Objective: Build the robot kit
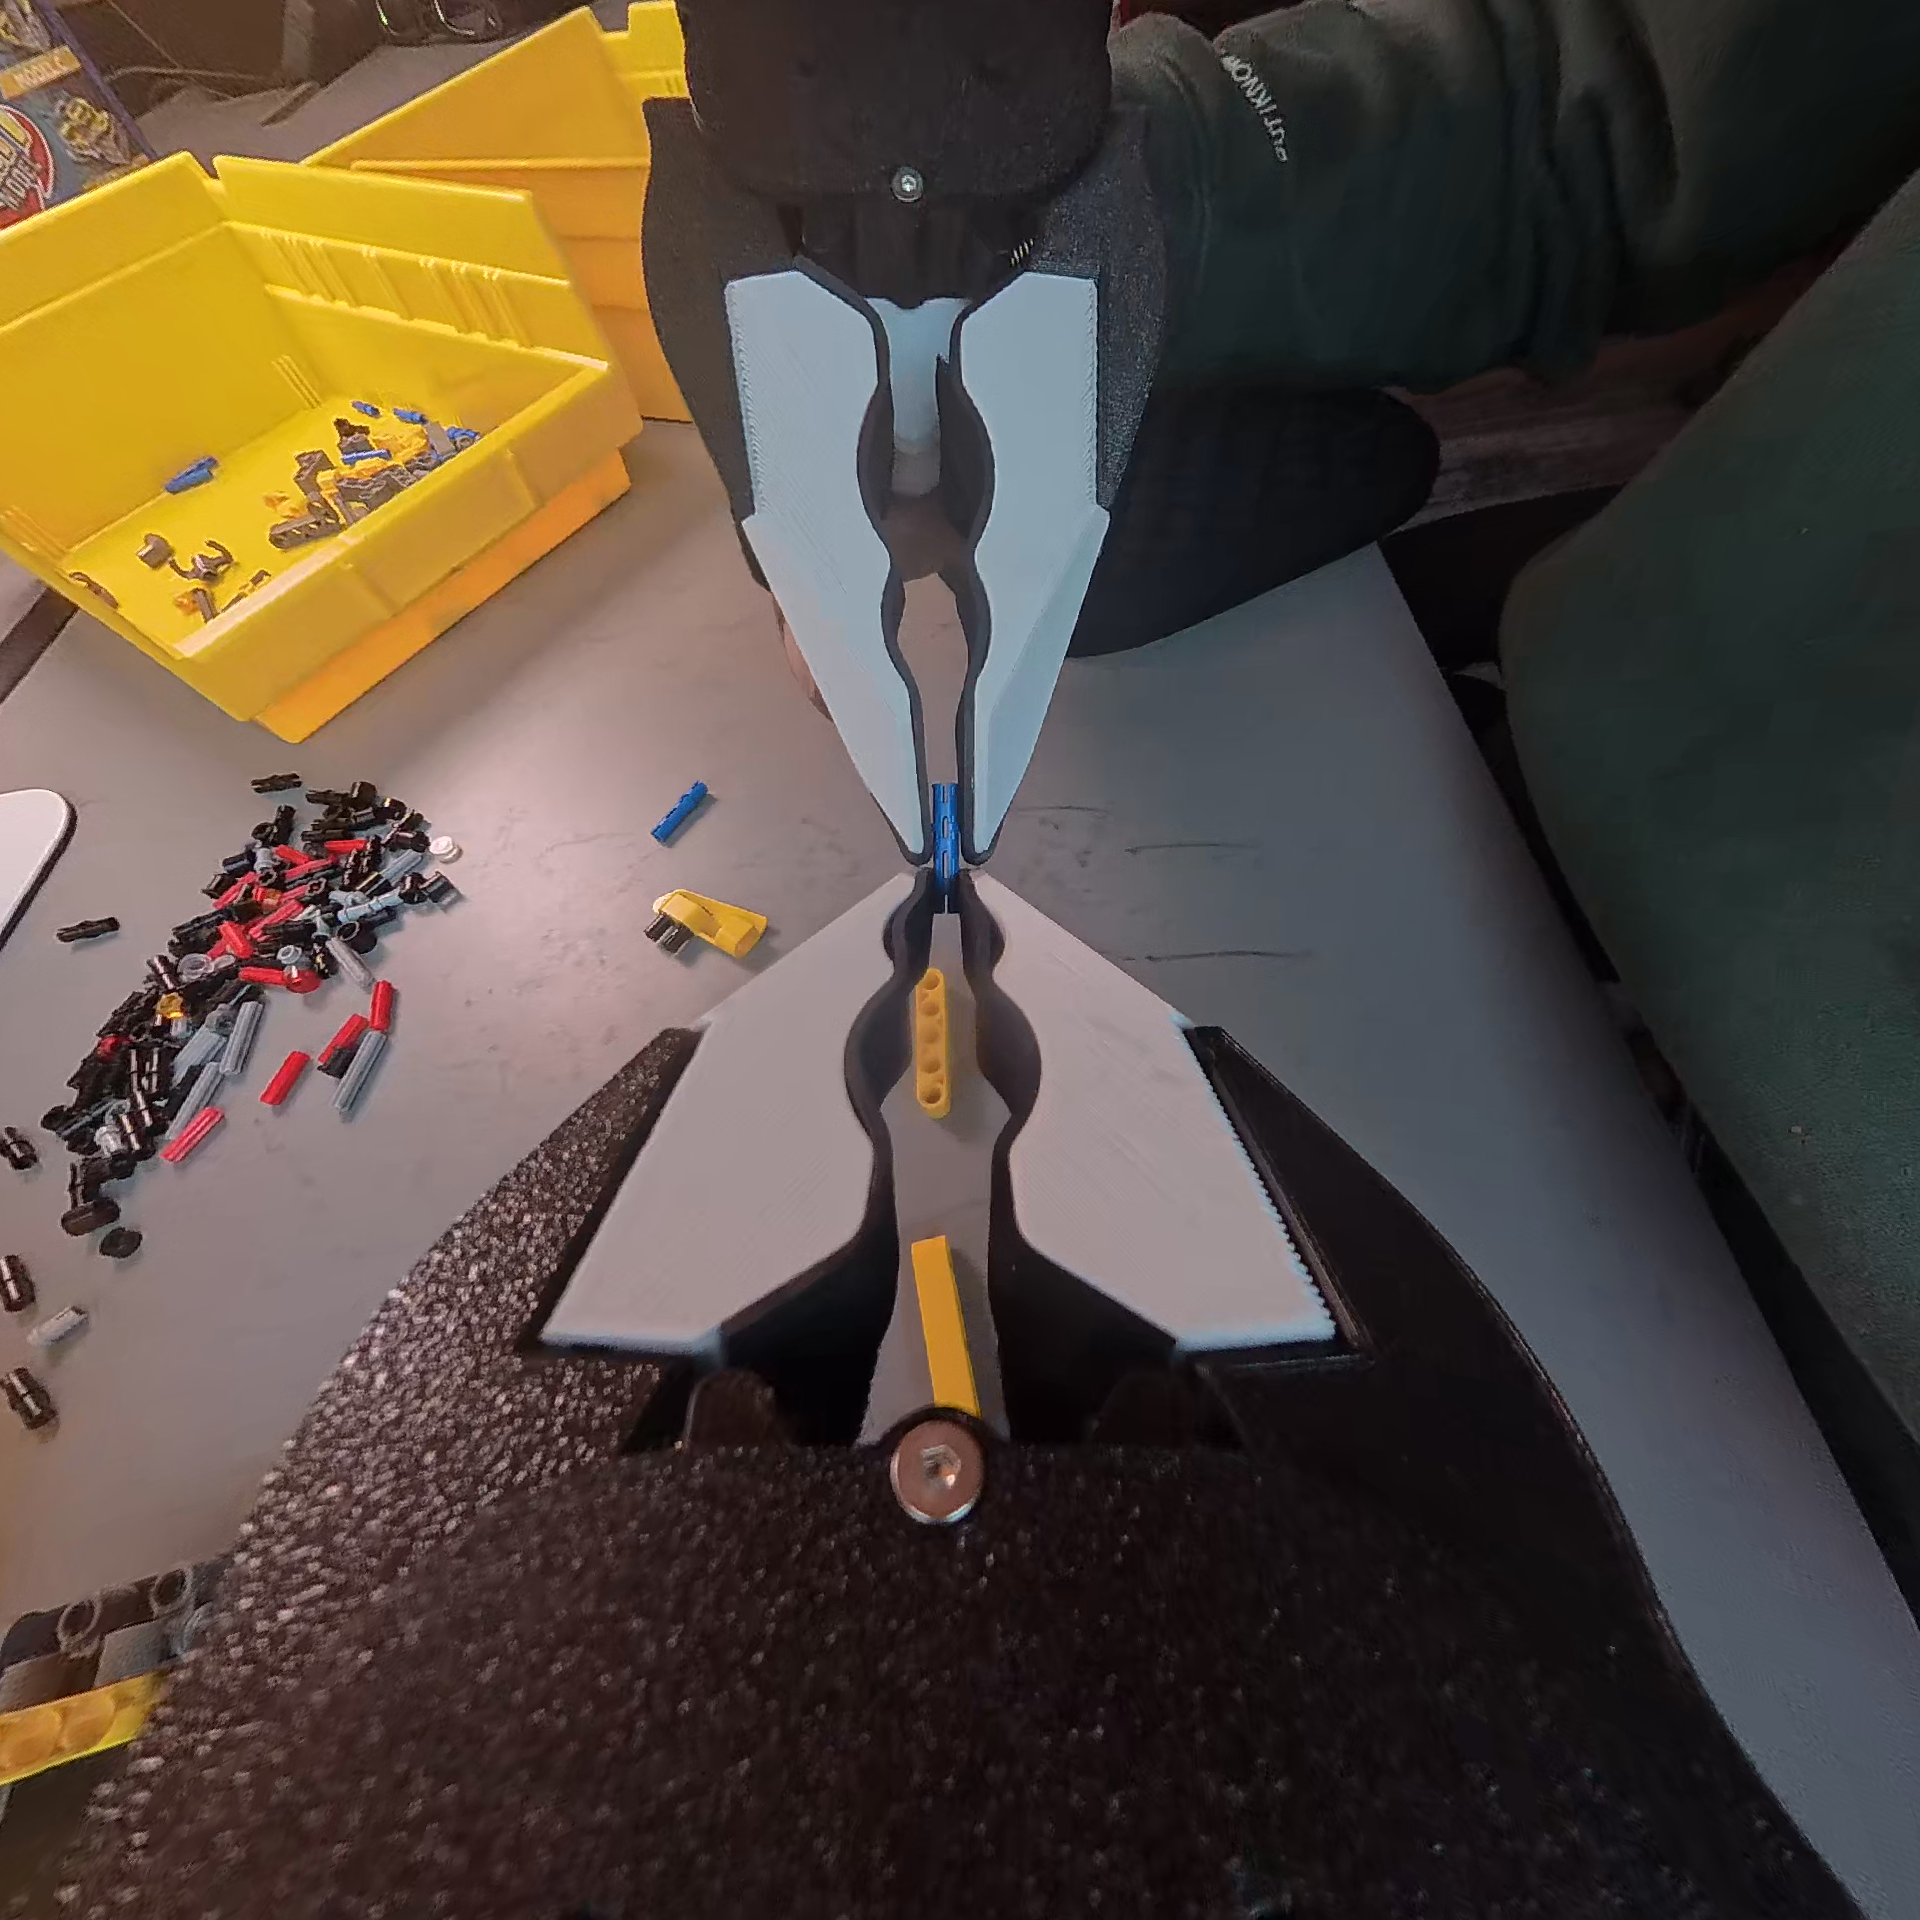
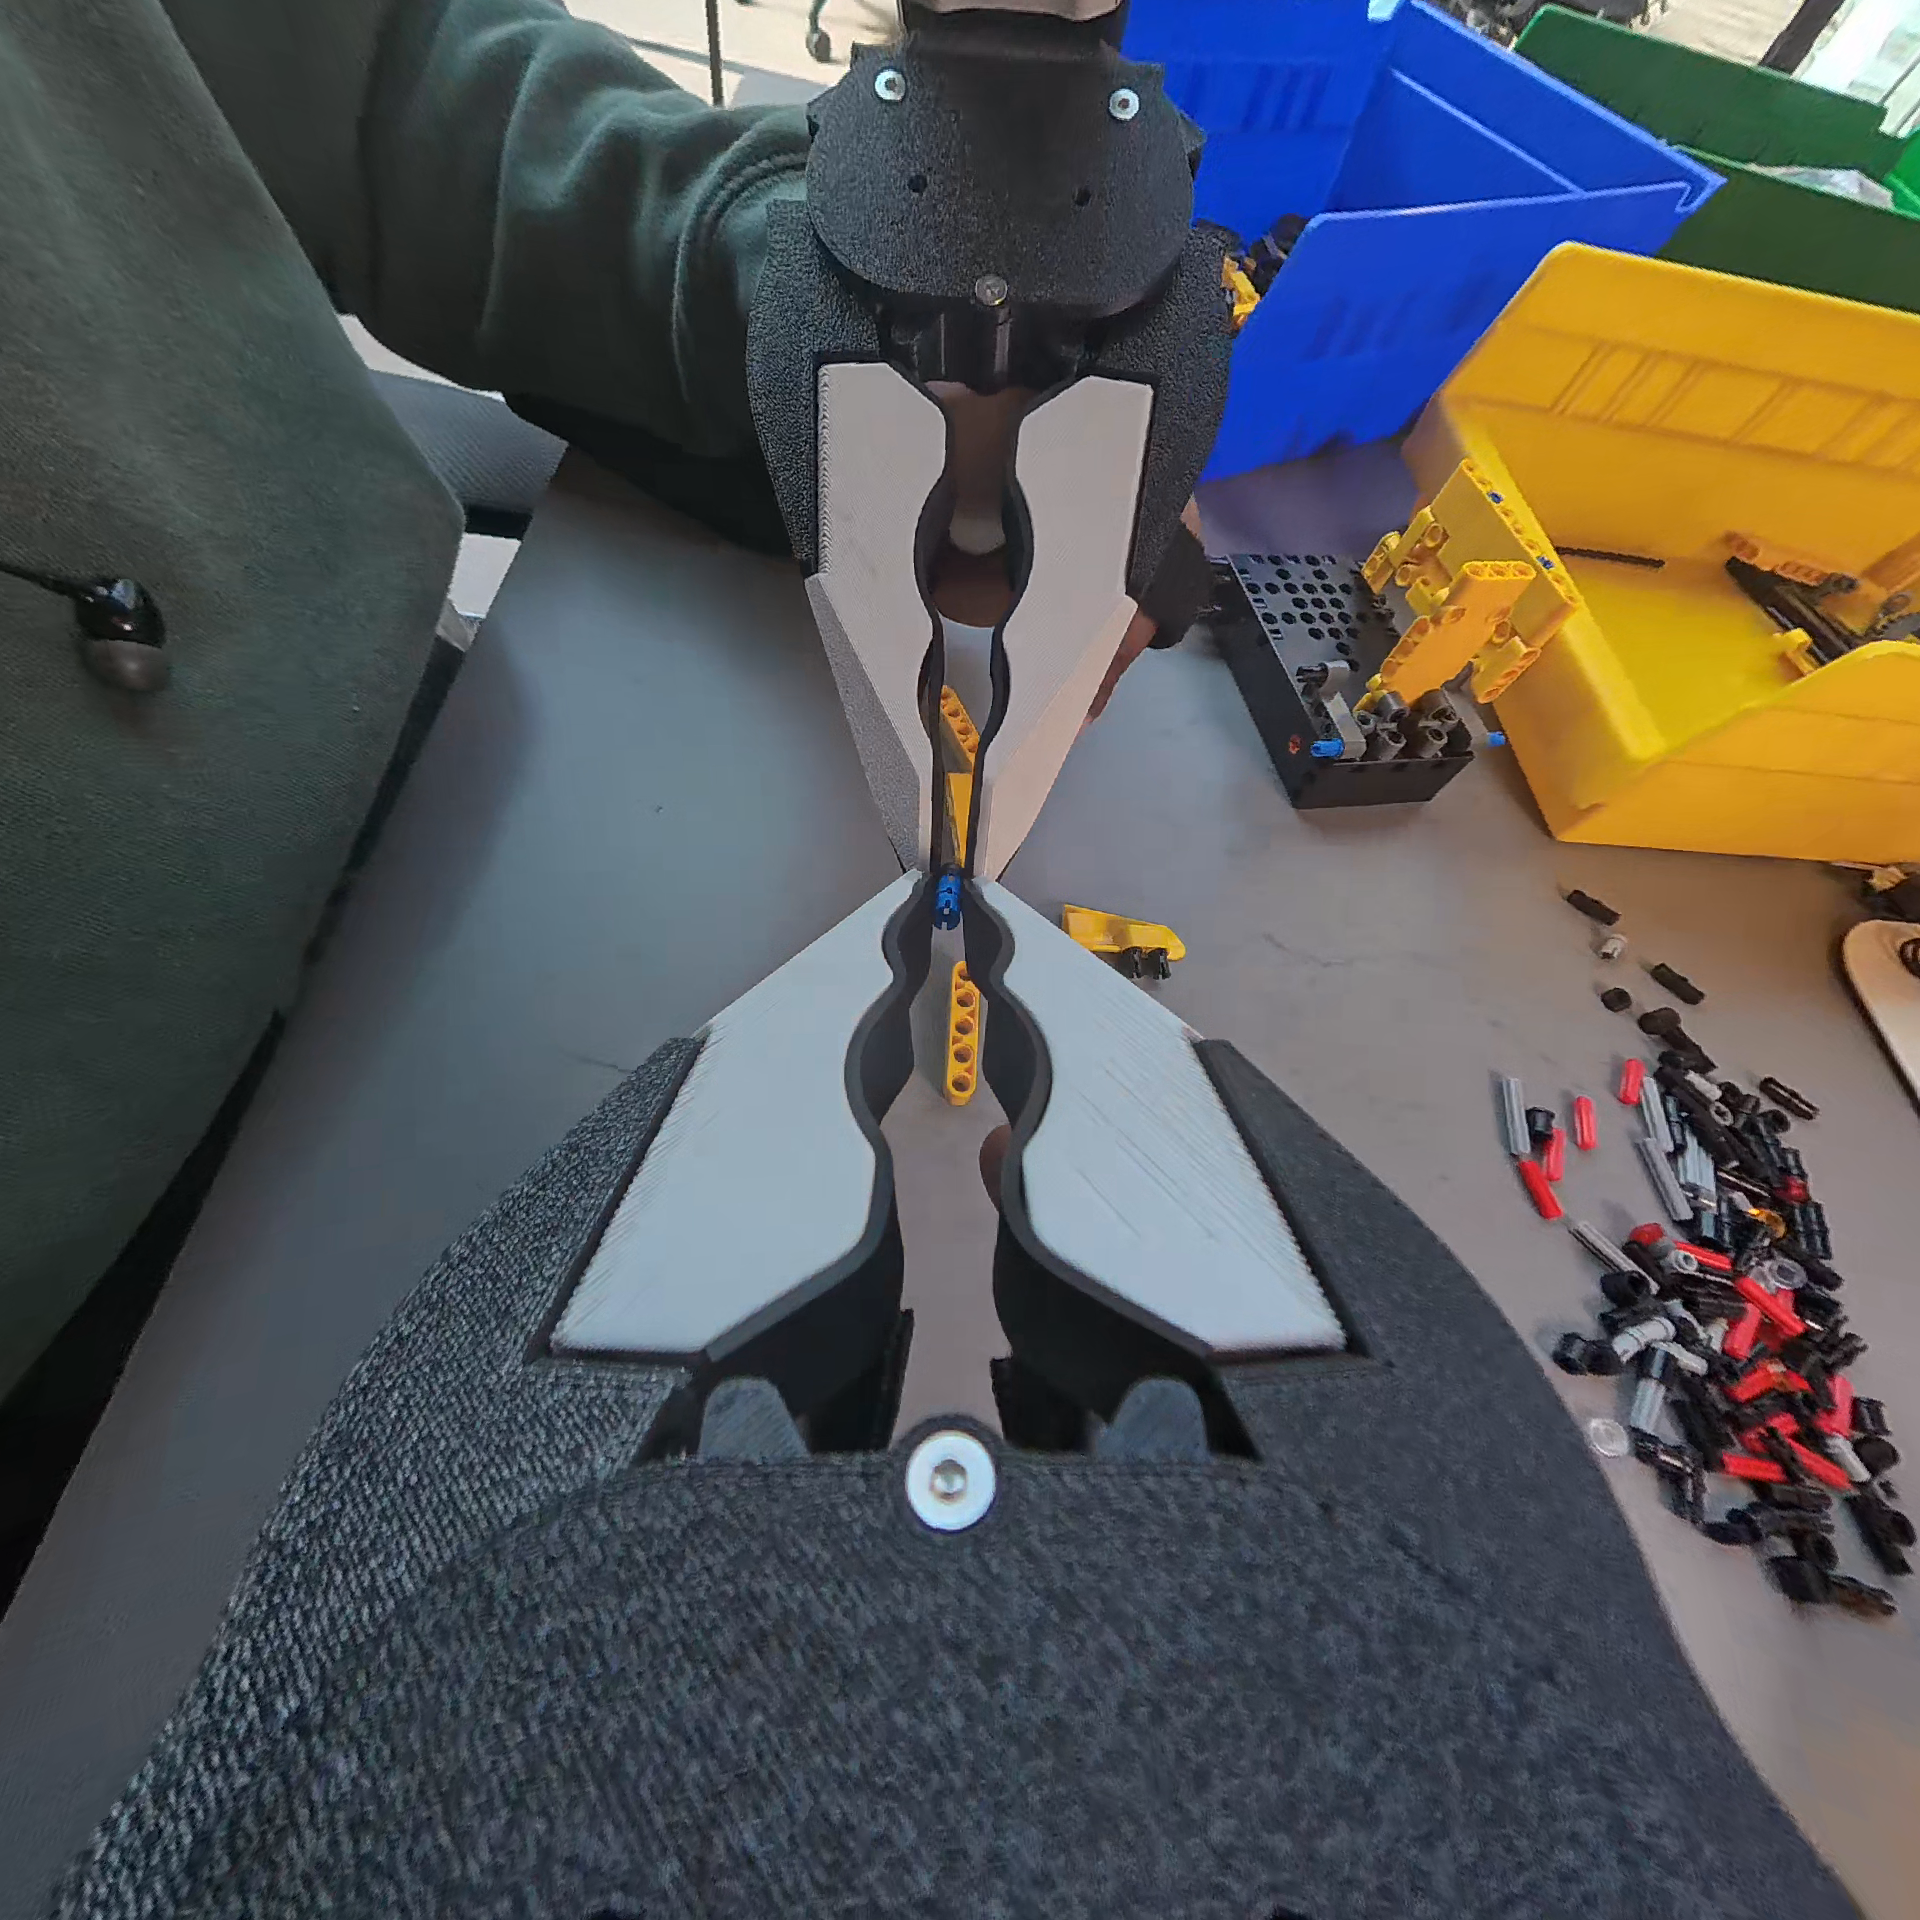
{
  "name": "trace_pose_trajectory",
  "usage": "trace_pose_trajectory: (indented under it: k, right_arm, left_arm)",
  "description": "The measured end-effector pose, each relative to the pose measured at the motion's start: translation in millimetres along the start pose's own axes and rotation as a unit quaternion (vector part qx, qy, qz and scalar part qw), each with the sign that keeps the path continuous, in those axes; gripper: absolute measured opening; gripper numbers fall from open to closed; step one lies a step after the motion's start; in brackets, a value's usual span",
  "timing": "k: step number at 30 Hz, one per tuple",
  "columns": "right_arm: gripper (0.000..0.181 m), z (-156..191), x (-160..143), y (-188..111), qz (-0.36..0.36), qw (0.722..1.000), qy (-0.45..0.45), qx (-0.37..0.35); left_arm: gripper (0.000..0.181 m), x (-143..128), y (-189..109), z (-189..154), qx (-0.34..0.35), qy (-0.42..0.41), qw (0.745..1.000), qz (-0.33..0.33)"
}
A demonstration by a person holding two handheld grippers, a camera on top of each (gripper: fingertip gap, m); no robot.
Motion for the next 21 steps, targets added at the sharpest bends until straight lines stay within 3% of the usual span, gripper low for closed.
trace_pose_trajectory:
  k: [5, 14, 21]
  right_arm:
    - [0.004, -4.4, 1.1, -1.6, -0.030, 0.999, 0.011, -0.013]
    - [0.004, -17.9, -23.0, -8.3, -0.033, 0.998, 0.053, -0.027]
    - [0.005, -22.6, -34.1, -6.3, -0.008, 0.997, 0.057, -0.043]
  left_arm:
    - [0.005, -0.2, -1.8, 4.4, 0.010, -0.021, 1.000, -0.010]
    - [0.018, -41.3, 16.0, 2.0, 0.025, 0.001, 0.994, 0.107]
    - [0.023, -56.1, 21.5, -4.9, 0.012, -0.005, 0.988, 0.153]
Point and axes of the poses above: each gripper's, where its closed fingertips meet, y out along the fingers, x out of its top, z = x × y across the jaws, the point moved 1 cm from there along -y, back along the fingers, and after that the axes turned 11 degrees about x, right-handed, at the moved point
